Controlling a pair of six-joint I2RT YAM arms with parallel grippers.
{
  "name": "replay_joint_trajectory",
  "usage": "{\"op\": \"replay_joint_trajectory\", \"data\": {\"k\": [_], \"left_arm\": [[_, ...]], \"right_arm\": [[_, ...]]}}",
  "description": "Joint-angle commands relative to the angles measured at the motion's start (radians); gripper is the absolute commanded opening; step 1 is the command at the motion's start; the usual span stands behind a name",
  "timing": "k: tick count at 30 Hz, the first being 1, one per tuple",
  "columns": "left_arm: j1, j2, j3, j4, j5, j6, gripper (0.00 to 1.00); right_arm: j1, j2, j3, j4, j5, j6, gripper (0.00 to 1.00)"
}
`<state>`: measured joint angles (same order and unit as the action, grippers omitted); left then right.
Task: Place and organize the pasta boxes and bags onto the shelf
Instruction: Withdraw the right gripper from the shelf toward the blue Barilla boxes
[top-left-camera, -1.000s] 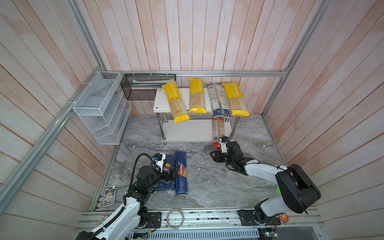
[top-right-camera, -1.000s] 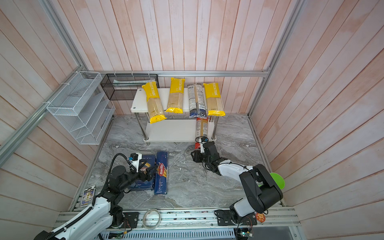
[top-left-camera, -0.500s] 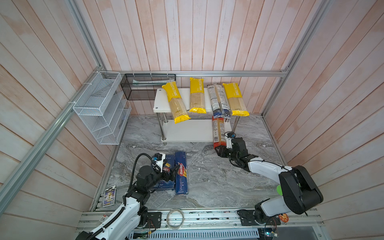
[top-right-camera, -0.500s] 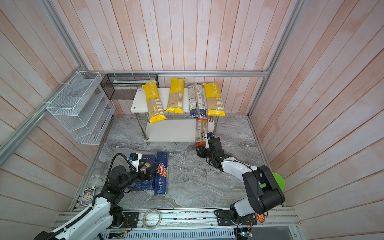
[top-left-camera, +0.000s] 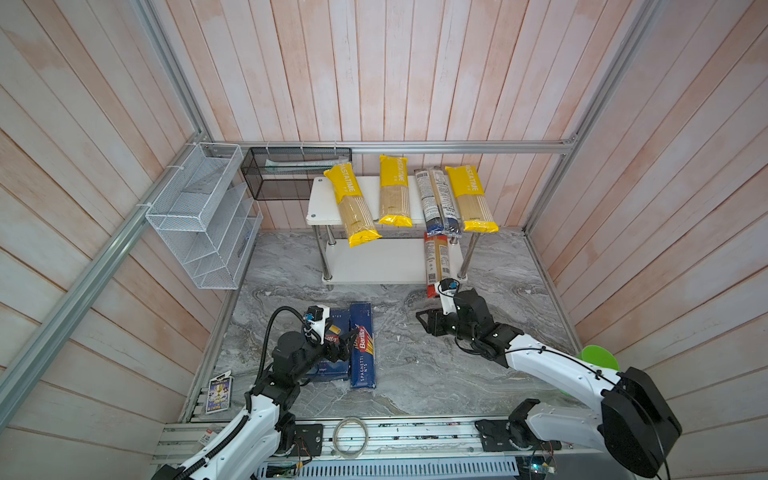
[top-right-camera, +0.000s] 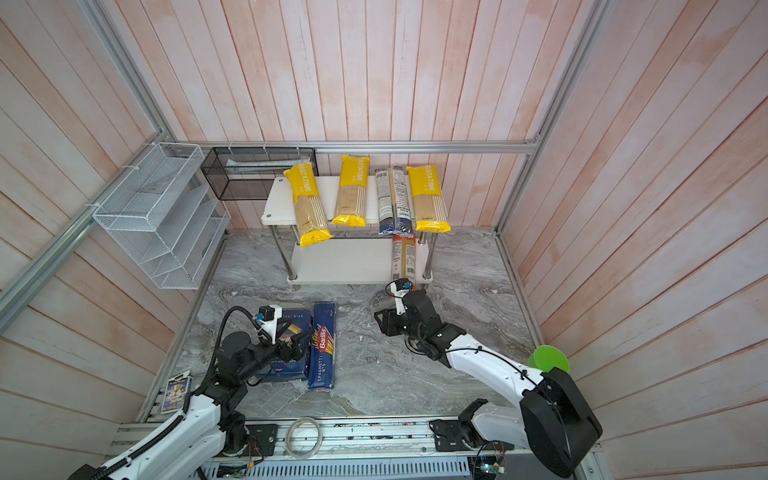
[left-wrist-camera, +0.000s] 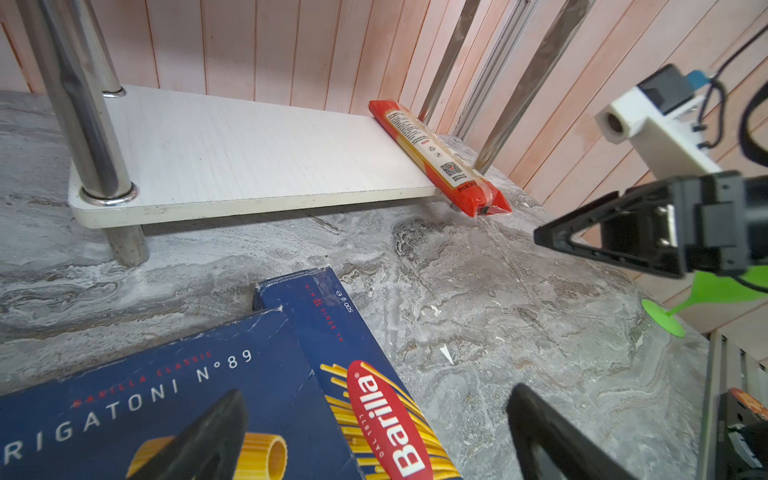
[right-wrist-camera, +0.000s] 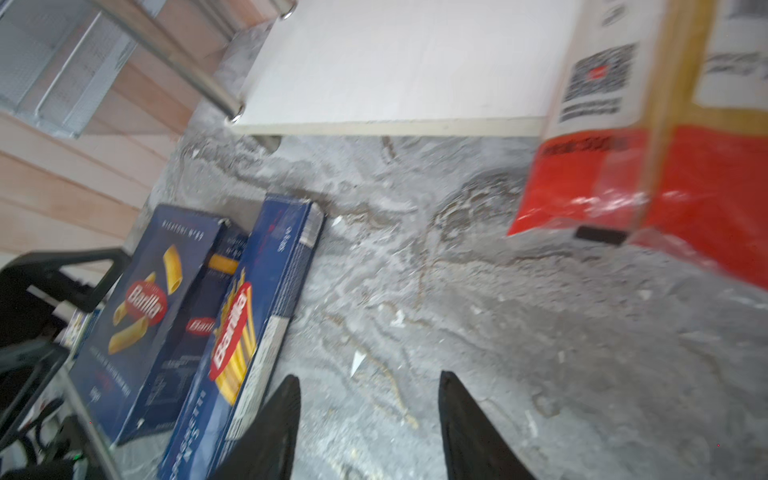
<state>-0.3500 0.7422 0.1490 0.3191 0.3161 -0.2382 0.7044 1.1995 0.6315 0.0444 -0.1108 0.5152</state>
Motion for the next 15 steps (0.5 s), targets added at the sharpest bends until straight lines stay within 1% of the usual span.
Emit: {"op": "replay_joint_trajectory", "data": {"k": [1,4,6,7,9,12,15], "left_arm": [[-0.004,-0.030,0.078,-0.104,-0.034,-0.015,1.00],[-0.004,-0.070,0.172,-0.266,-0.102,-0.034,1.00],[-0.003,-0.090,0.220,-0.352,-0.145,-0.015,0.99],[-0.004,-0.097,0.238,-0.385,-0.184,-0.030,1.00],[-0.003,-0.106,0.239,-0.414,-0.231,-0.065,1.00],[-0.001,-0.105,0.243,-0.472,-0.271,-0.110,1.00],[-0.001,-0.106,0.269,-0.548,-0.321,-0.130,1.00]], "right_arm": [[0.068,-0.017,-0.001,-0.071,0.070,0.048,0.55],[0.140,0.010,-0.025,-0.033,0.120,0.099,0.55],[0.180,0.049,-0.028,0.012,0.123,0.121,0.56],[0.202,0.071,-0.023,0.034,0.130,0.131,0.56],[0.246,0.119,0.001,0.054,0.153,0.138,0.57],[0.307,0.202,0.067,0.029,0.175,0.131,0.61],[0.338,0.273,0.119,0.013,0.173,0.131,0.64]]}}
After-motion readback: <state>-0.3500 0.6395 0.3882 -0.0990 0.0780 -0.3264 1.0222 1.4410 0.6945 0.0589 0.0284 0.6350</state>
